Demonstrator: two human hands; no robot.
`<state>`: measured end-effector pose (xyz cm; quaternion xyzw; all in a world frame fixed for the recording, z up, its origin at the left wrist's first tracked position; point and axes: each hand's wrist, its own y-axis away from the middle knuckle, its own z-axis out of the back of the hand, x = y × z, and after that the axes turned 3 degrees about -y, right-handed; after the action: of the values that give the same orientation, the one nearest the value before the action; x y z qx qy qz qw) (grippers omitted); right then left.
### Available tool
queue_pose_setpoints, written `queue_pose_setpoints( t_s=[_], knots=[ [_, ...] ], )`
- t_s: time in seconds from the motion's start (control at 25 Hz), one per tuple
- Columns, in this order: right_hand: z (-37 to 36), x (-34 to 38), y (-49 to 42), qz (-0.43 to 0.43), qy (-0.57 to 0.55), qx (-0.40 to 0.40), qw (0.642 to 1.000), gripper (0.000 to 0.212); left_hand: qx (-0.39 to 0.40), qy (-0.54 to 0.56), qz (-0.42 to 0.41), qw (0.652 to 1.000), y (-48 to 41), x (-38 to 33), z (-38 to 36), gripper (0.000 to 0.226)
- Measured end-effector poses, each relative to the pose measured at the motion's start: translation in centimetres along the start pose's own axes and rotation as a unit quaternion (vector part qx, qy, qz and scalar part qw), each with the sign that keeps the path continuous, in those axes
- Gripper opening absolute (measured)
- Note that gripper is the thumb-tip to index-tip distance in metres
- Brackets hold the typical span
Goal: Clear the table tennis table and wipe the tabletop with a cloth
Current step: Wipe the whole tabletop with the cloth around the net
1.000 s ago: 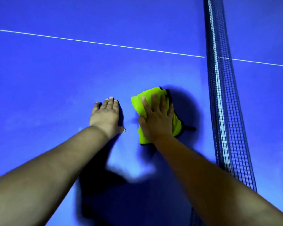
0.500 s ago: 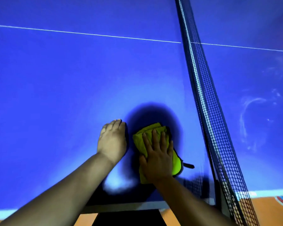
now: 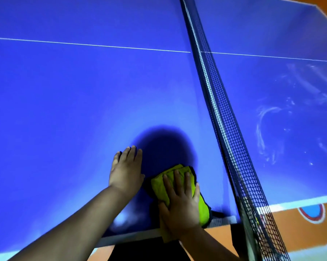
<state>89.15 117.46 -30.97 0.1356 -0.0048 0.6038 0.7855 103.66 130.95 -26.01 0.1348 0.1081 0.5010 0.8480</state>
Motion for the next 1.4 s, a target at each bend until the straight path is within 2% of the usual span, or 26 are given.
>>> queue_pose_setpoints(
  t_s=[0.2,0.4,0.52,0.72,0.96,1.12,1.24,1.32,1.4],
  knots=[
    [1.7,-1.2,-12.1,-0.004,0.005,-0.055,0.998,0.076,-0.017,0.039,0.027,0.999,-6.3,0.6,1.6,0.082],
    [3.3,-1.8,-24.2,0.022,0.010,-0.081,0.996,0.075,-0.008,0.046,0.067,0.997,-15.6,1.4,4.3,0.107],
    [4.4,-1.9,-30.1,0.045,0.011,-0.085,0.995,0.074,0.019,0.040,0.070,0.997,-21.1,2.2,6.0,0.116],
    [6.8,-2.1,-41.1,0.060,0.015,-0.040,0.997,0.073,0.100,-0.010,0.065,0.993,-28.1,2.8,8.1,0.124],
    [9.1,-1.7,-53.2,0.066,0.014,-0.026,0.997,0.067,0.151,-0.102,0.068,0.981,-30.0,1.5,8.5,0.122],
    [9.6,-1.5,-59.4,0.076,0.028,-0.085,0.993,0.068,0.180,-0.127,0.070,0.973,-30.8,1.1,8.9,0.113],
    [11.1,-2.9,-62.5,0.129,0.029,-0.049,0.990,0.065,0.187,-0.134,0.076,0.970,-30.7,1.2,9.1,0.121],
    [11.6,-4.2,-63.0,0.136,0.009,-0.022,0.990,0.064,0.193,-0.130,0.080,0.969,-30.7,1.3,9.0,0.121],
    [11.3,-5.4,-61.3,0.108,0.005,-0.058,0.992,0.065,0.193,-0.128,0.085,0.969,-30.5,1.3,8.9,0.125]
  ],
)
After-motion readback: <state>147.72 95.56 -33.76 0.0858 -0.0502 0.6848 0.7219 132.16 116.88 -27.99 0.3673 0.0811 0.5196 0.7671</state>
